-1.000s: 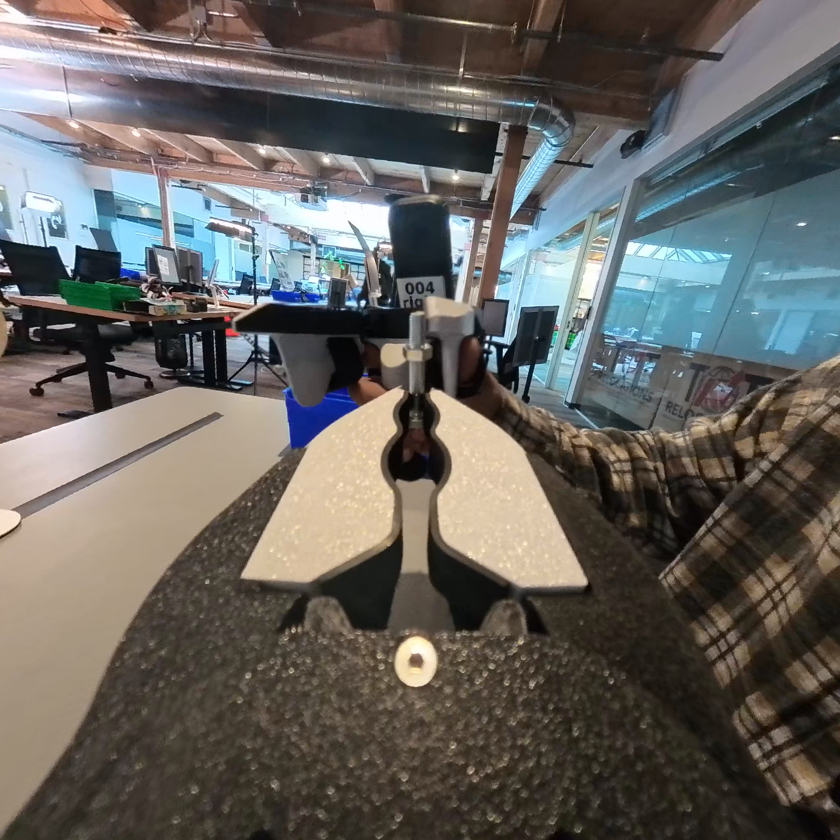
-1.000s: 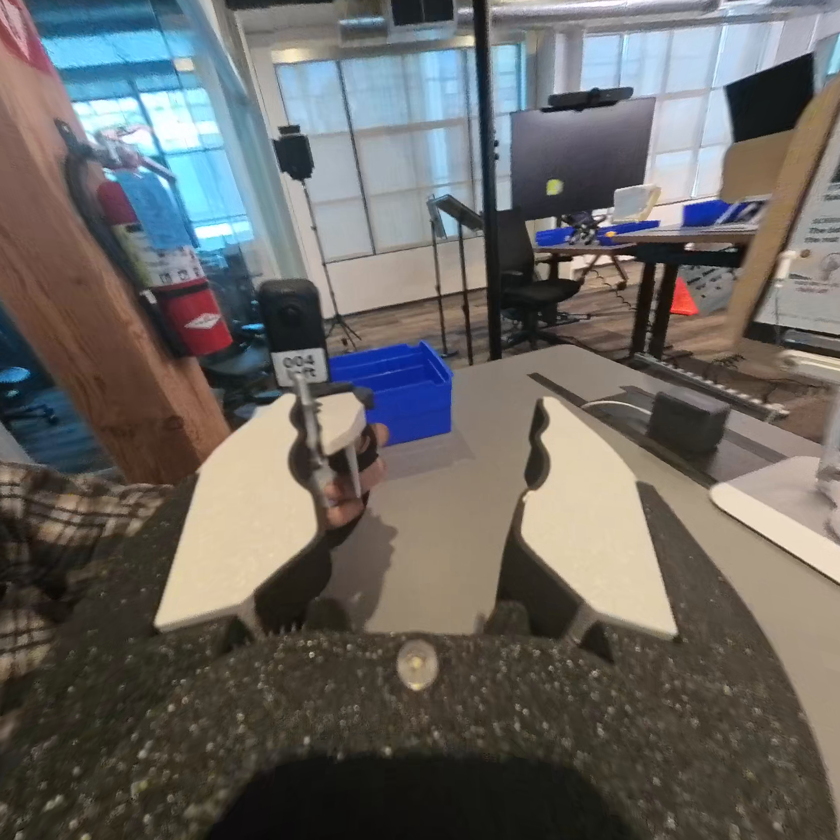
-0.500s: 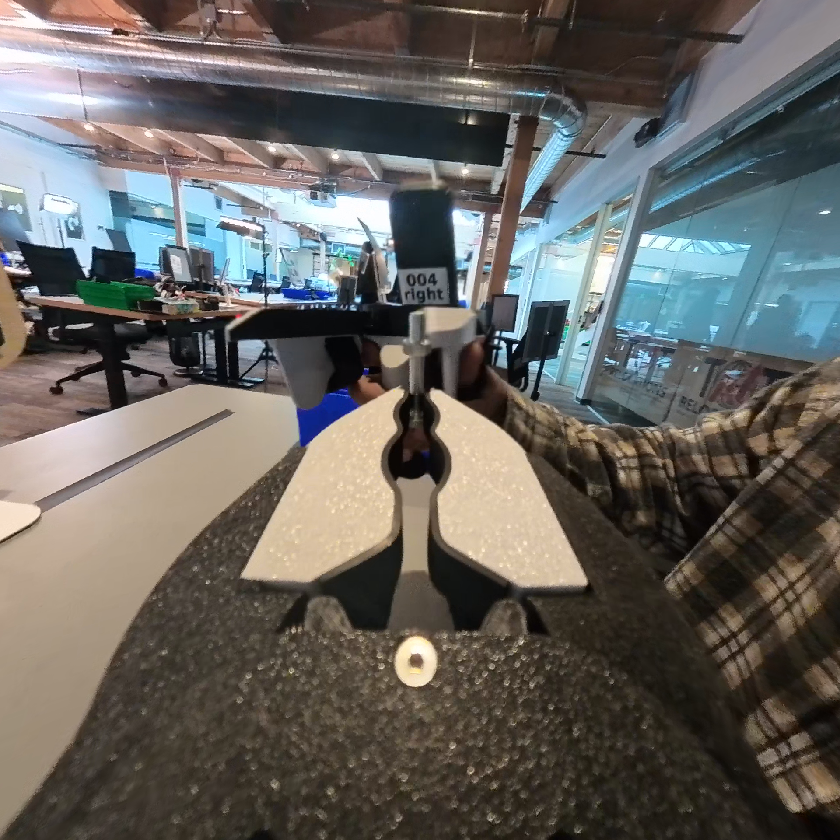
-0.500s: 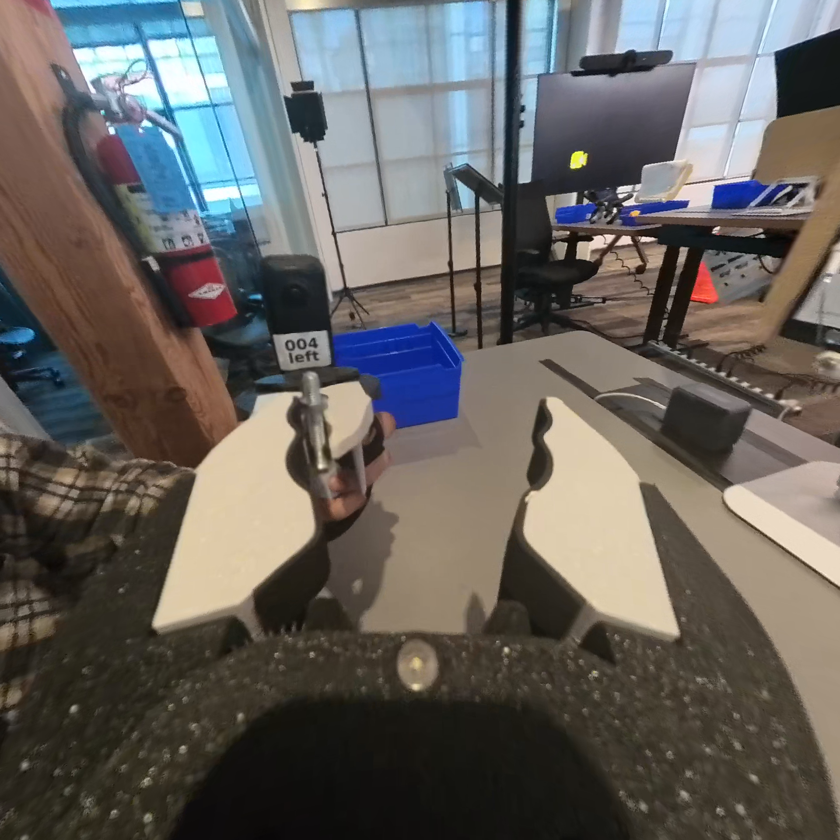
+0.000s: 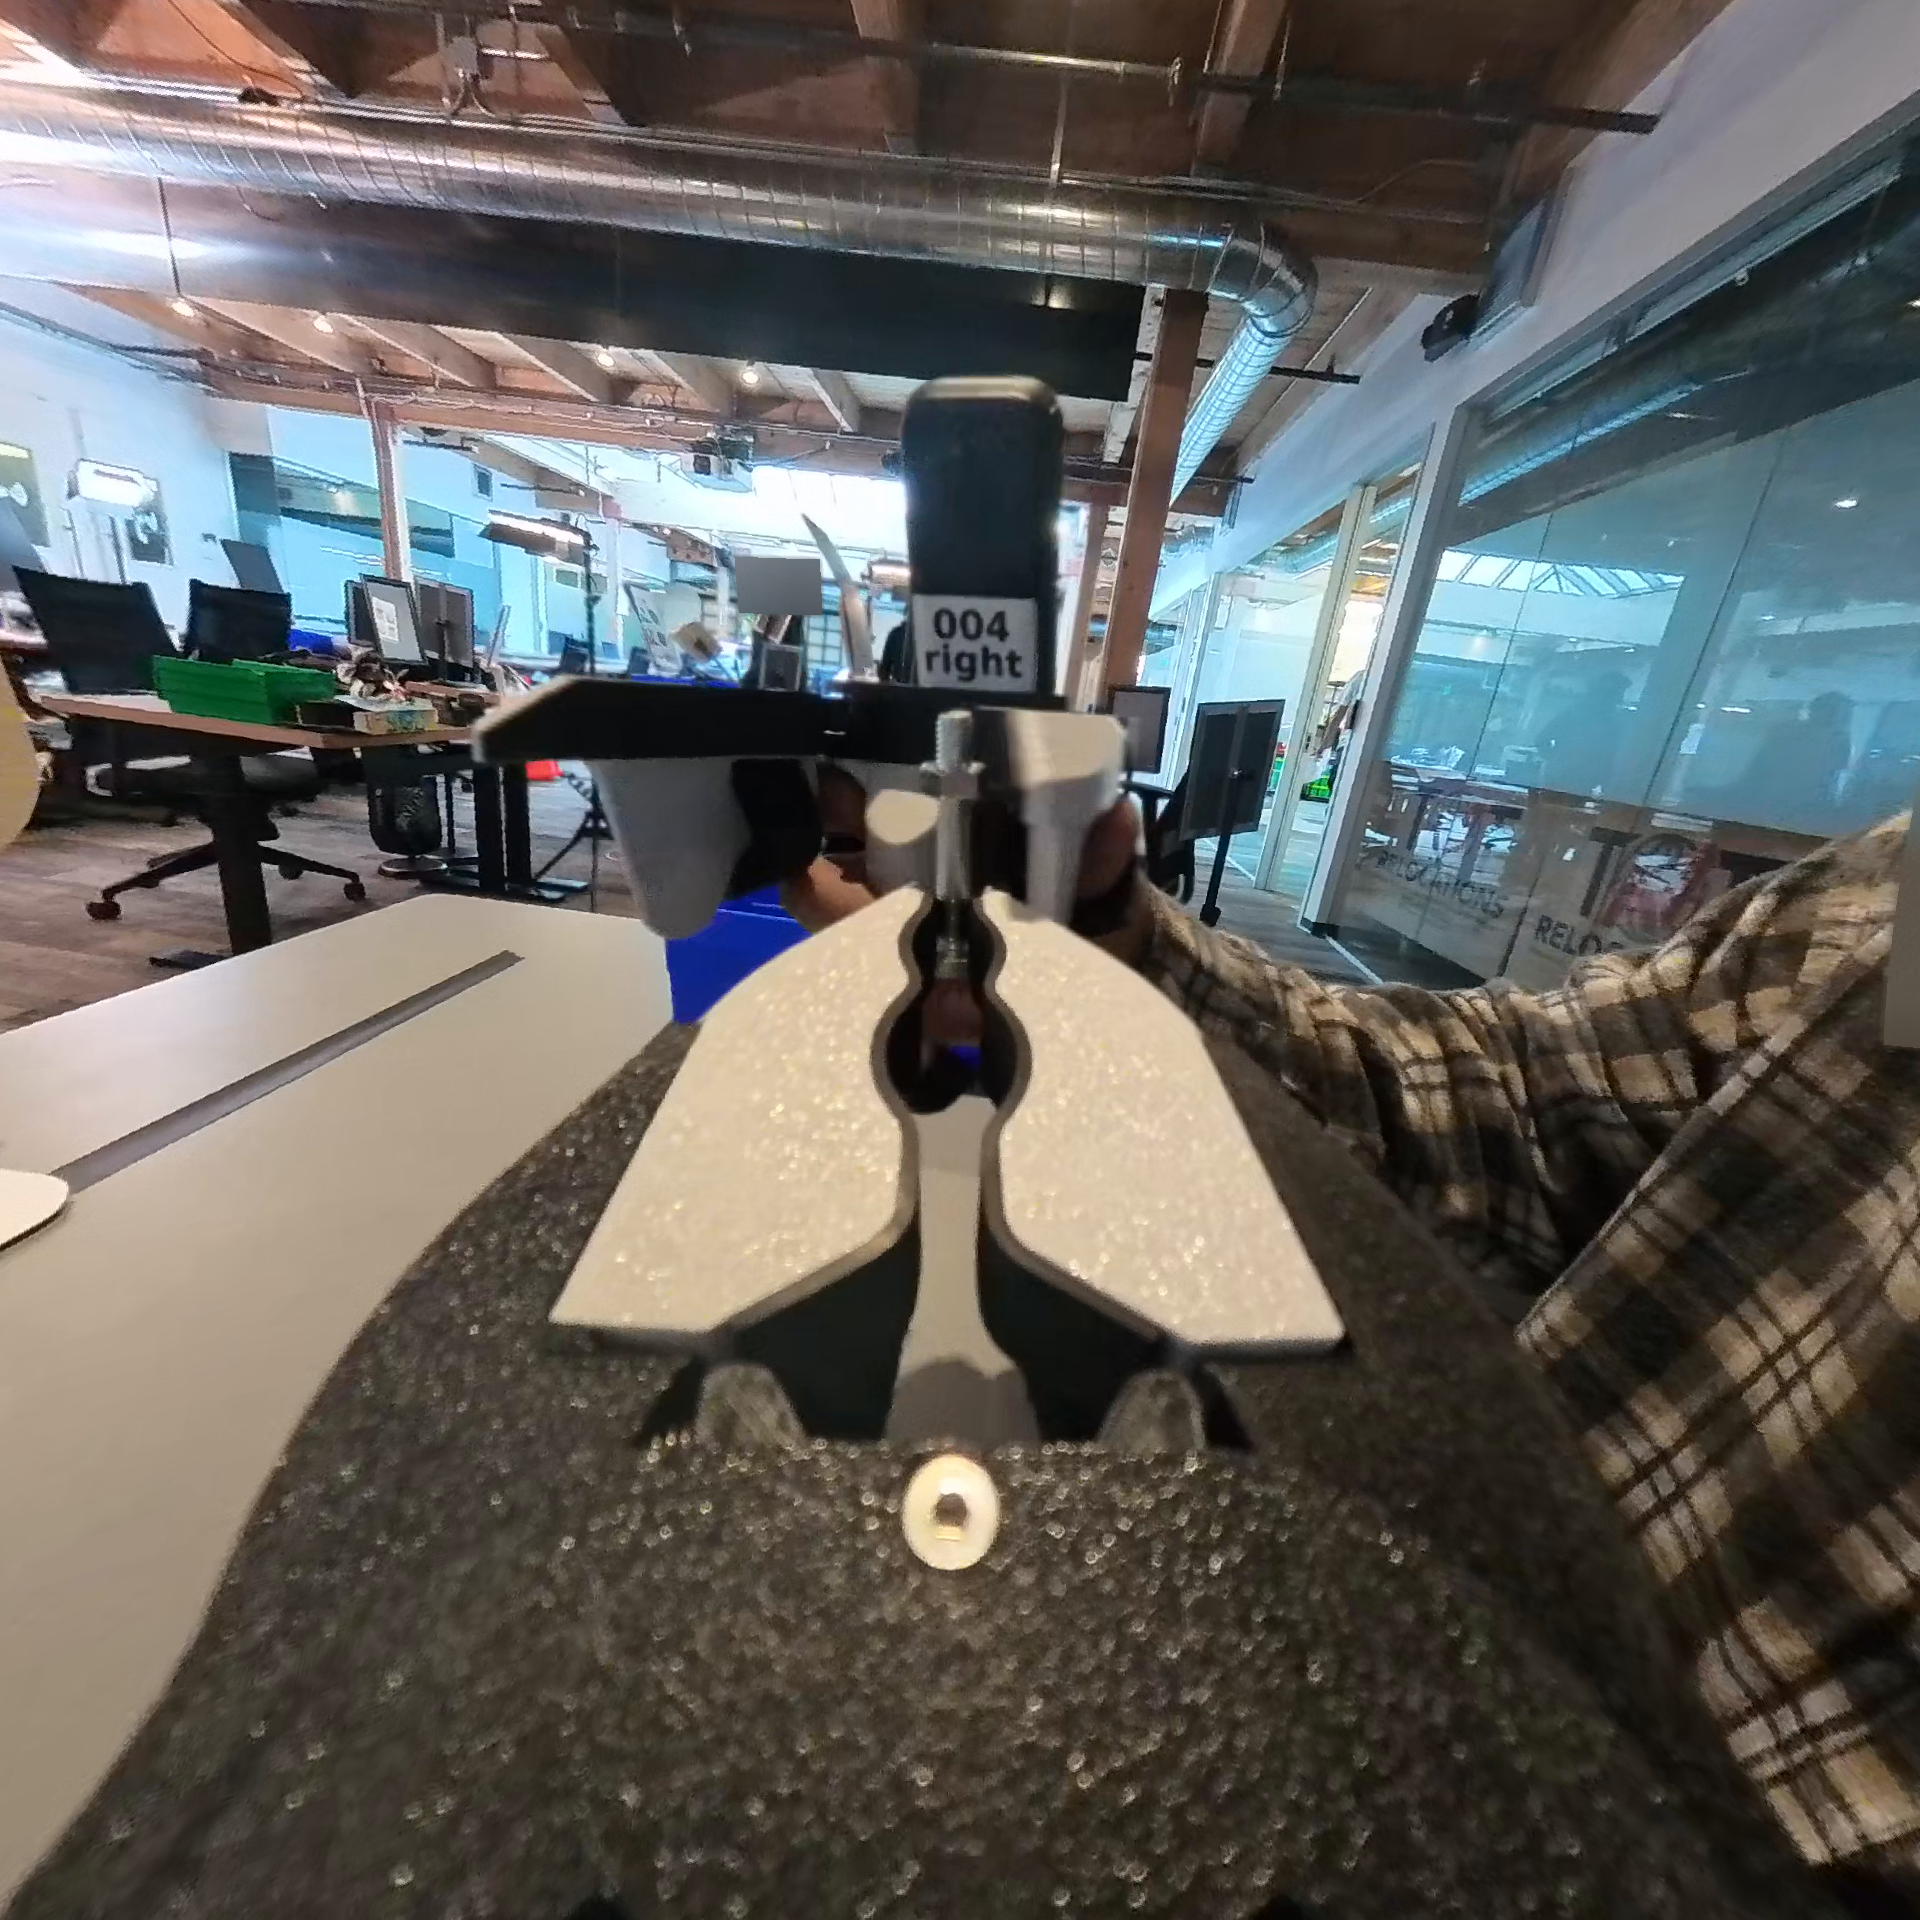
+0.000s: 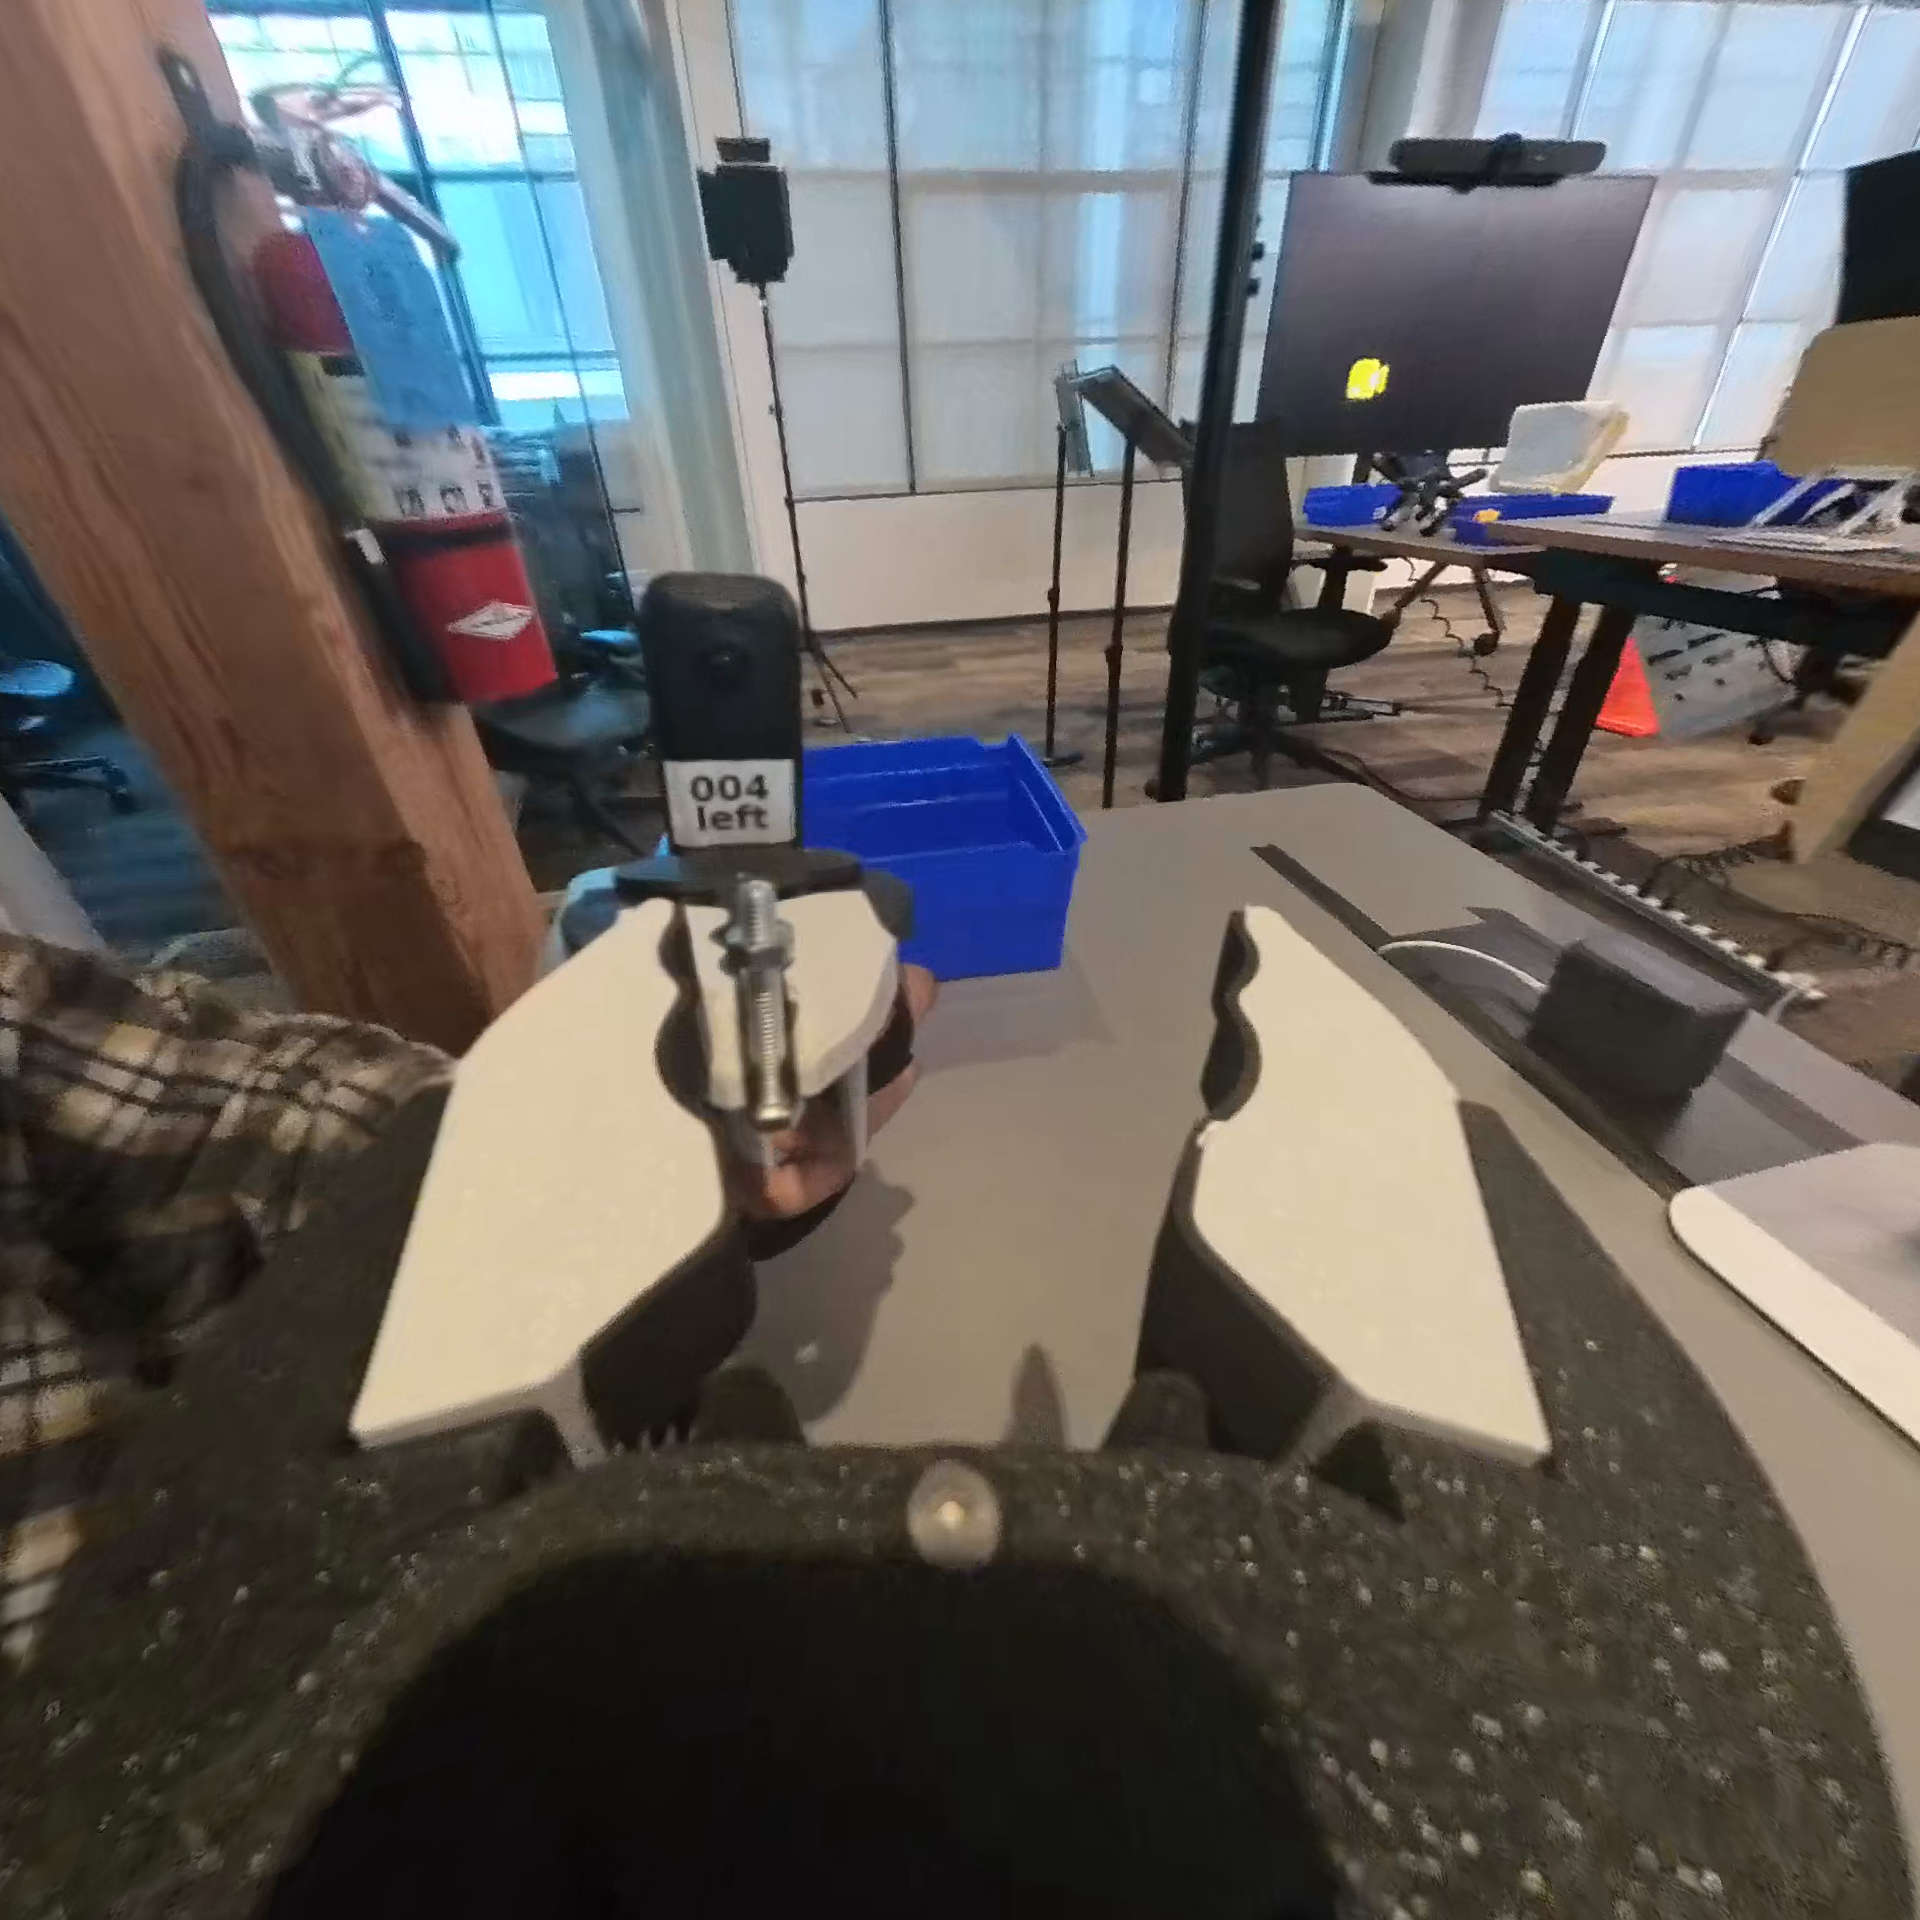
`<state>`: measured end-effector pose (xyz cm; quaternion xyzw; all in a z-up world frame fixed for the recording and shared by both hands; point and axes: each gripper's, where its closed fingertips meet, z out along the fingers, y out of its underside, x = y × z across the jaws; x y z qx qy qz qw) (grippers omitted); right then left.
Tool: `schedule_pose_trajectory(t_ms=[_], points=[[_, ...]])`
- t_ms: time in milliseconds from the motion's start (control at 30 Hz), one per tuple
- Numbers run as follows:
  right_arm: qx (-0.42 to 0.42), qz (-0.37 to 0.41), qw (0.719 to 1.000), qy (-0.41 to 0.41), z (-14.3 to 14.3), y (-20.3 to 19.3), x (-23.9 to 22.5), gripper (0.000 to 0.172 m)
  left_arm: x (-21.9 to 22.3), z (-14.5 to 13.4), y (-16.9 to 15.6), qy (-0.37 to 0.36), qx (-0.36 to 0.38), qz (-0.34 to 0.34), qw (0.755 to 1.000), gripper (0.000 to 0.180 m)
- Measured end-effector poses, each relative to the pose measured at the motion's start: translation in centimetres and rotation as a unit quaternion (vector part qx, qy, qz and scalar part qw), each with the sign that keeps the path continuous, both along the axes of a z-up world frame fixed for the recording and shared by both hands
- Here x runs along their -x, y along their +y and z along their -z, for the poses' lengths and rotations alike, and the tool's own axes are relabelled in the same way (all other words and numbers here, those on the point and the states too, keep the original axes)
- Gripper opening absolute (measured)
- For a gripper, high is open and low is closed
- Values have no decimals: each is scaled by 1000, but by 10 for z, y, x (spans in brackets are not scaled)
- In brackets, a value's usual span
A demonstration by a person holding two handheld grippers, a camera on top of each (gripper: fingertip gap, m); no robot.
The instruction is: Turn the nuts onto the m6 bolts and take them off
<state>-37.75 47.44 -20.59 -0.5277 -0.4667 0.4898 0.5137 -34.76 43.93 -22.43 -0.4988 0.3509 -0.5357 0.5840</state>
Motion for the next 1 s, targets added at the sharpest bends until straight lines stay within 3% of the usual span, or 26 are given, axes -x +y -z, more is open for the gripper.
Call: schedule_pose_trajectory(t_ms=[133,300,433,567,667,767,867,1000], points=[[31,25,999,29,0,19,-26,93,2,-1,0,-1,0,-1,1000,4],[11,-4,1000,19,-3,3,-6,91,-2,1,-2,4,-2,3,1000,4],[28,11,999,45,-5,14,-31,90,1,1,0,0,1,2,1000,4],[4,-14,1000,24,-6,-2,-11,92,-4,4,-1,2,2,8,1000,4],[15,17,999,25,1,15,-29,89,-3,4,-1,5,0,4,1000,4],[23,-14,998,52,-9,5,-26,90,-3,2,-2,3,-4,6,1000,5],[-1,-8,1000,12,-1,2,-13,90,-5,5,-3,4,-1,13,1000,4],[19,6,999,49,-8,11,-33,86,-2,3,-2,7,-3,11,1000,4]])
